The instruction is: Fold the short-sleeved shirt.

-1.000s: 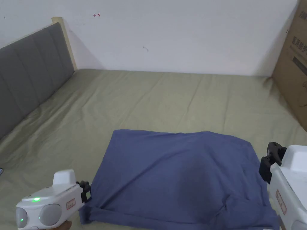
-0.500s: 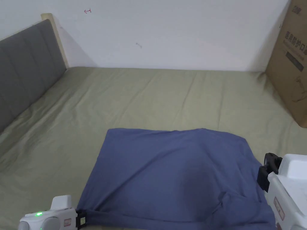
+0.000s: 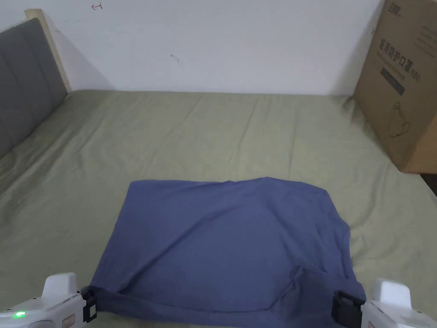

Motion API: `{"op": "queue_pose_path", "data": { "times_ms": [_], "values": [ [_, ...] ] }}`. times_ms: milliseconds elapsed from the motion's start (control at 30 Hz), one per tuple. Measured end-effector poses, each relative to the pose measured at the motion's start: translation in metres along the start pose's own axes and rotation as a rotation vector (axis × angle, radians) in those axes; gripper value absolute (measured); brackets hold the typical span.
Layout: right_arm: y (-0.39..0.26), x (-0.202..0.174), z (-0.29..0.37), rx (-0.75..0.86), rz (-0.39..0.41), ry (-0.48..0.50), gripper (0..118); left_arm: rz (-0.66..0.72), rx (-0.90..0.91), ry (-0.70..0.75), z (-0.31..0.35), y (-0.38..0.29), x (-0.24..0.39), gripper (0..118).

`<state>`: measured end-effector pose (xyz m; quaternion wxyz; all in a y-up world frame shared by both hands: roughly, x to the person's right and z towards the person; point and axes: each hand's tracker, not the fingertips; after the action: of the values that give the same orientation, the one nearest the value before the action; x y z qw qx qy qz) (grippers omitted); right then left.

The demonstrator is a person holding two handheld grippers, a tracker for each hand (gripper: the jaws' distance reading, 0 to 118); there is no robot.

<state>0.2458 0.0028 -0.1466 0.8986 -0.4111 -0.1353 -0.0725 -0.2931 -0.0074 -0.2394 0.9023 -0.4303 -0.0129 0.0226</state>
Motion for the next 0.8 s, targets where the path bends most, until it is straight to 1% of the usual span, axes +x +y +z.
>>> {"op": "queue_pose_path", "data": {
  "times_ms": [33, 100, 133, 200, 233, 300, 333, 367, 433, 567, 700, 800],
  "values": [
    [-0.007, 0.002, -0.009, -0.018, -0.020, 0.012, 99, 0.002, -0.001, -0.001, 0.000, 0.000, 0.000, 2],
    [-0.017, 0.005, -0.019, -0.059, -0.042, 0.027, 92, 0.003, -0.008, 0.002, -0.001, -0.001, 0.000, 2],
    [-0.021, 0.006, -0.023, -0.068, -0.036, 0.030, 88, 0.004, -0.011, 0.002, -0.002, -0.002, -0.001, 2],
    [-0.026, 0.005, -0.030, -0.085, -0.034, 0.041, 72, 0.007, -0.014, 0.004, -0.002, -0.004, -0.002, 2],
    [-0.028, 0.004, -0.033, -0.091, -0.030, 0.049, 62, 0.010, -0.018, 0.003, -0.002, -0.004, -0.001, 2],
    [-0.030, -0.004, -0.032, -0.103, -0.017, 0.085, 30, 0.017, -0.018, 0.003, -0.001, -0.005, -0.001, 2],
    [-0.030, -0.006, -0.034, -0.115, -0.015, 0.102, 12, 0.021, -0.017, 0.003, -0.001, -0.005, -0.002, 2],
    [-0.030, -0.008, -0.034, -0.124, -0.004, 0.100, 3, 0.024, -0.015, 0.002, -0.001, -0.004, -0.002, 2],
    [-0.029, -0.010, -0.026, -0.092, 0.017, 0.091, 3, 0.030, -0.007, 0.001, 0.002, -0.003, -0.003, 2],
    [-0.013, -0.008, -0.003, 0.025, 0.014, 0.089, 2, 0.050, 0.024, -0.009, 0.009, 0.004, -0.005, 2],
    [0.029, -0.015, 0.012, 0.124, 0.033, 0.105, 2, 0.044, 0.064, -0.012, 0.011, 0.028, -0.002, 2],
    [0.060, -0.021, 0.011, 0.167, 0.036, 0.117, 2, 0.047, 0.095, -0.019, 0.006, 0.055, 0.000, 2]
  ]
}}
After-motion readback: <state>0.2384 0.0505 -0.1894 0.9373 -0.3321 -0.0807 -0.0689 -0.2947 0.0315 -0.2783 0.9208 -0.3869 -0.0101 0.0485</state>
